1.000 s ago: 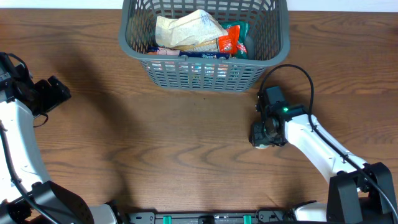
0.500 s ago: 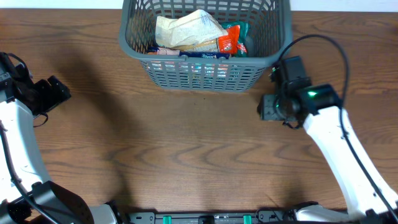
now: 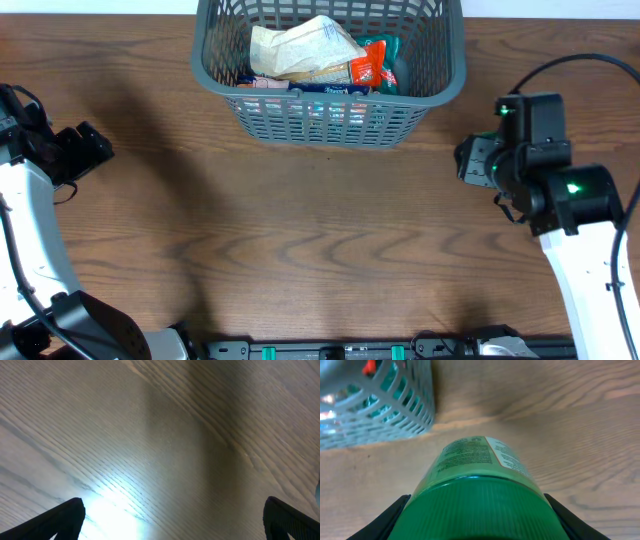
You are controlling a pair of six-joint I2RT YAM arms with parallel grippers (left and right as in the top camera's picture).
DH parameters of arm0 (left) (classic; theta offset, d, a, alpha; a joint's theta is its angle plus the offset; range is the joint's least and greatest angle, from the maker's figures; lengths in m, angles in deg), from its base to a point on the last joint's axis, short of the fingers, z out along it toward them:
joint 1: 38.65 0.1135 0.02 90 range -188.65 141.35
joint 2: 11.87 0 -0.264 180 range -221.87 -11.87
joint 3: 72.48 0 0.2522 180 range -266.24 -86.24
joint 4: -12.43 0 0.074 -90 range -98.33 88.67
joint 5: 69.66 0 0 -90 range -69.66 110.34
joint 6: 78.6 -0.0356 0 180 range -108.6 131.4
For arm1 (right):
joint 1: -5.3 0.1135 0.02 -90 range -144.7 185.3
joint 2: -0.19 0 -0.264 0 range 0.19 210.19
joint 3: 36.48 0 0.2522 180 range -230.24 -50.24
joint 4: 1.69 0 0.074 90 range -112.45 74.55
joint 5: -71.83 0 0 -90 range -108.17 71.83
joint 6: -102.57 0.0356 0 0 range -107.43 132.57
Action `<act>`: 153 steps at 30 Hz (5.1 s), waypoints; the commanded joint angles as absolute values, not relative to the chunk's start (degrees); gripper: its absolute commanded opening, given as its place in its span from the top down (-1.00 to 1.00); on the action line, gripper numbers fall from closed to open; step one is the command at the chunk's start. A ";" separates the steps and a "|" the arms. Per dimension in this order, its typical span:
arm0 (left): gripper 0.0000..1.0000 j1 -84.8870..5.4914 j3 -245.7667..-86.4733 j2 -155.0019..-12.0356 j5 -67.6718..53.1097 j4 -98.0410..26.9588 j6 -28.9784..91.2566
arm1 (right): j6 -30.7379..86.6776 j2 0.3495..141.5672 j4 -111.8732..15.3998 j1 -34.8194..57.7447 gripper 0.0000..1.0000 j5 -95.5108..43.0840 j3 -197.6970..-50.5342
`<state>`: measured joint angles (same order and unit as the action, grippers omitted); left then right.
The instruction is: Pack container
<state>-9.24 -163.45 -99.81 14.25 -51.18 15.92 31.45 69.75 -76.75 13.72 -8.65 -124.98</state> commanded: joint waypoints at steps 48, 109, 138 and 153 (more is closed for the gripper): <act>-0.96 -11.25 -163.28 -98.96 13.29 -50.90 13.80 | -2.94 128.06 -88.14 17.03 0.98 -24.02 -195.31; -0.97 -38.62 -163.39 -80.05 13.22 -53.67 -4.59 | 16.76 110.22 -112.77 -5.01 -0.90 -15.45 -210.05; -0.97 -49.13 -142.65 -39.79 13.85 -61.37 2.28 | 23.40 40.63 -74.50 7.63 -0.99 -14.07 -97.90; -0.97 -49.13 -142.67 -39.49 13.90 -61.76 2.28 | 23.25 39.89 -72.27 7.60 -0.99 -14.05 -94.14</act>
